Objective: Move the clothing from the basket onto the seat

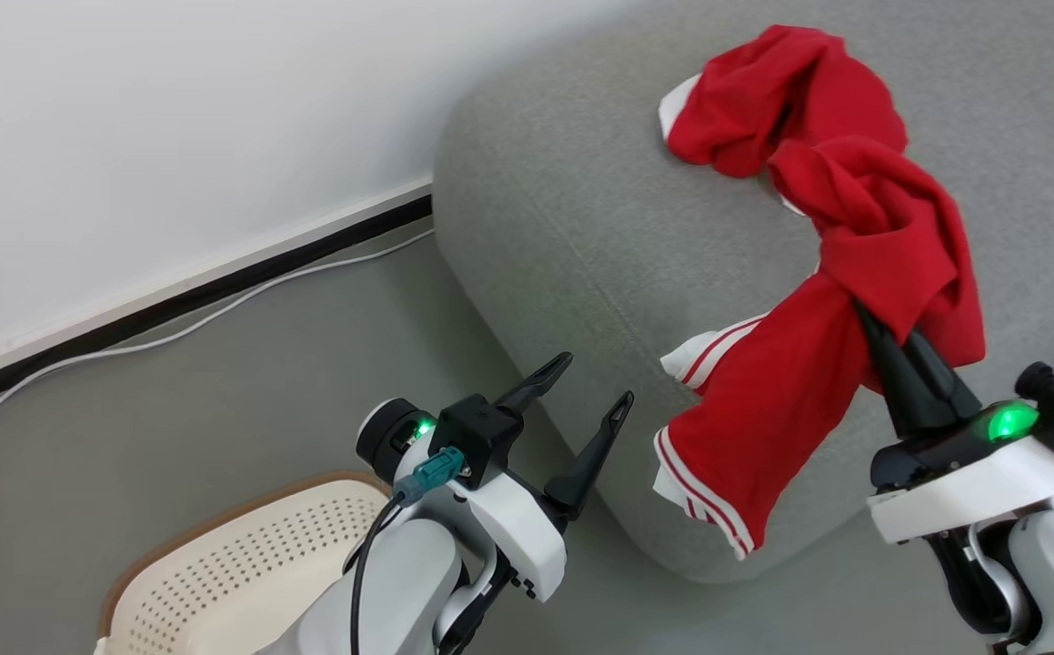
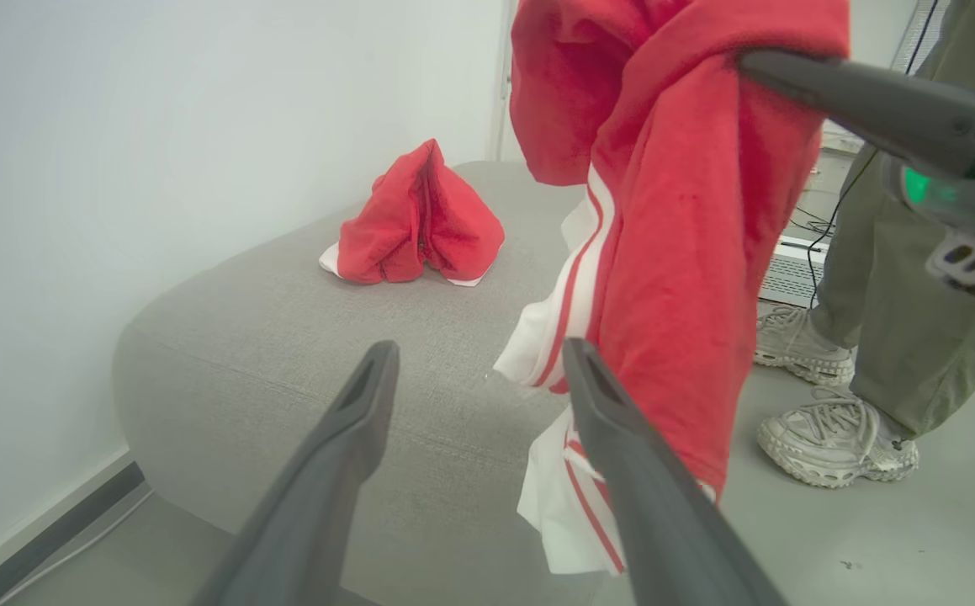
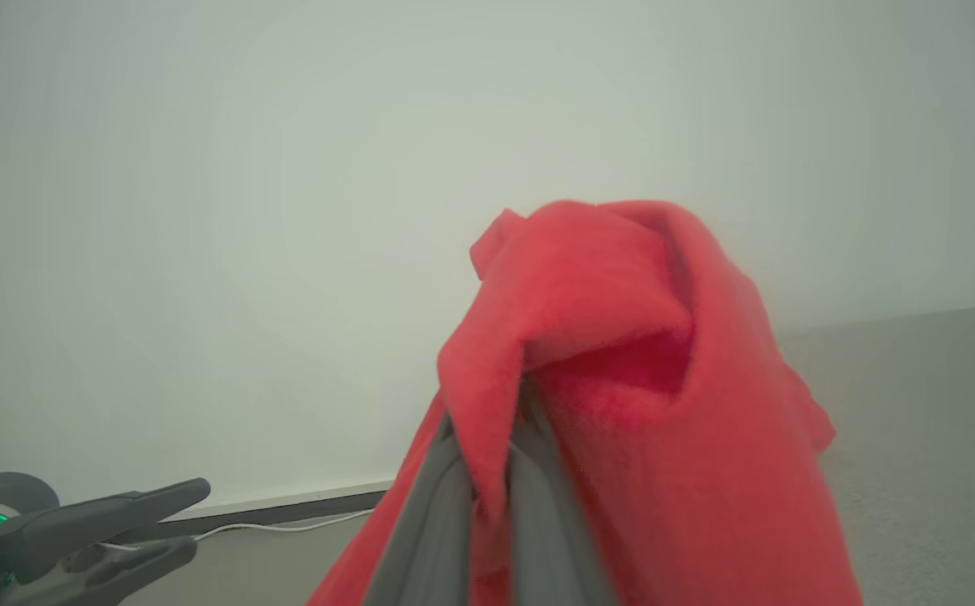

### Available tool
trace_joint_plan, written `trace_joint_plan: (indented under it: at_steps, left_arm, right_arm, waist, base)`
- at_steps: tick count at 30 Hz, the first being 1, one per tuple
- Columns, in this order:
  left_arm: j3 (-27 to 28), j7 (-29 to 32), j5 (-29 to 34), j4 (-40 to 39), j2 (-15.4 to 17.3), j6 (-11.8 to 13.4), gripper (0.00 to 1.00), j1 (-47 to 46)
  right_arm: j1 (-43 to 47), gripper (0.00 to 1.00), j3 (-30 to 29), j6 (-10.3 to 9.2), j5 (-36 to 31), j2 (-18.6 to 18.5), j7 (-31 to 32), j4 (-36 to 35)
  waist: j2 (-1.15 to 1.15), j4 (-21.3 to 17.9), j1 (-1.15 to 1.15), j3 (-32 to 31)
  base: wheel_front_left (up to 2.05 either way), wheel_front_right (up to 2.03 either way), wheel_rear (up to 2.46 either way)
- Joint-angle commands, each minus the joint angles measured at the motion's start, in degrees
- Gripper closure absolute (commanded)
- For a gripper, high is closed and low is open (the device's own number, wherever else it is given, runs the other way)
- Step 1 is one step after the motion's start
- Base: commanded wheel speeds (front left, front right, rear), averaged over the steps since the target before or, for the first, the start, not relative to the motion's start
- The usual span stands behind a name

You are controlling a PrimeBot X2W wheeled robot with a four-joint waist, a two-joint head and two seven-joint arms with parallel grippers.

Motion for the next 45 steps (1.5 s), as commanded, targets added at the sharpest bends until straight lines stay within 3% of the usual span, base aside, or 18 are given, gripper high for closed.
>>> trace_joint_plan:
  at_steps: [1, 11, 19, 28, 34, 45]
  left_arm:
    - [1.9, -0.3, 0.7, -1.8, 0.2, -0.3, 0.00, -0.5]
    - [-1.4, -0.3, 0.1, -3.4, 0.2, -0.7, 0.00, -2.3]
    - [-4.4, -0.3, 0.3, -4.6, 0.2, 1.2, 0.00, -4.9]
    - [-11.9, -0.3, -0.4, -4.6, 0.2, 4.7, 0.00, -11.0]
    - [-17.2, -0.3, -2.5, -4.0, 0.2, 7.5, 0.00, -16.3]
    - [-21.6, -0.3, -4.2, -5.0, 0.2, 10.1, 0.00, -19.8]
  right_arm:
    - [-0.4, 1.00, -0.5, 0.17, 0.4, -0.6, -0.3, -1.8]
    - [4.6, 1.00, -10.0, 0.17, 1.0, -1.5, -0.3, -4.8]
    - [2.4, 1.00, -14.9, 0.17, 1.2, -4.1, -0.3, -4.6]
    - [-9.7, 1.00, -24.0, 0.17, 1.2, -12.0, -0.3, 0.7]
    - [-17.8, 1.00, -27.0, 0.17, -0.7, -18.8, -0.3, 3.9]
    - [-27.5, 1.00, -31.6, 0.17, -4.5, -27.6, -0.3, 11.7]
  waist:
    - [0.00, -1.6, 0.00, -0.3]
    - [0.00, -3.0, 0.00, 1.9]
    - [0.00, -3.2, 0.00, 6.4]
    - [0.00, -0.9, 0.00, 17.0]
    - [0.00, 0.6, 0.00, 24.9]
    - [0.00, 3.9, 0.00, 31.6]
  base:
    - [0.00, 0.00, 0.00]
    - [0.00, 0.00, 0.00]
    - [0.00, 0.00, 0.00]
    - [0.00, 0.00, 0.00]
    - [0.00, 0.00, 0.00]
    - [0.00, 0.00, 0.00]
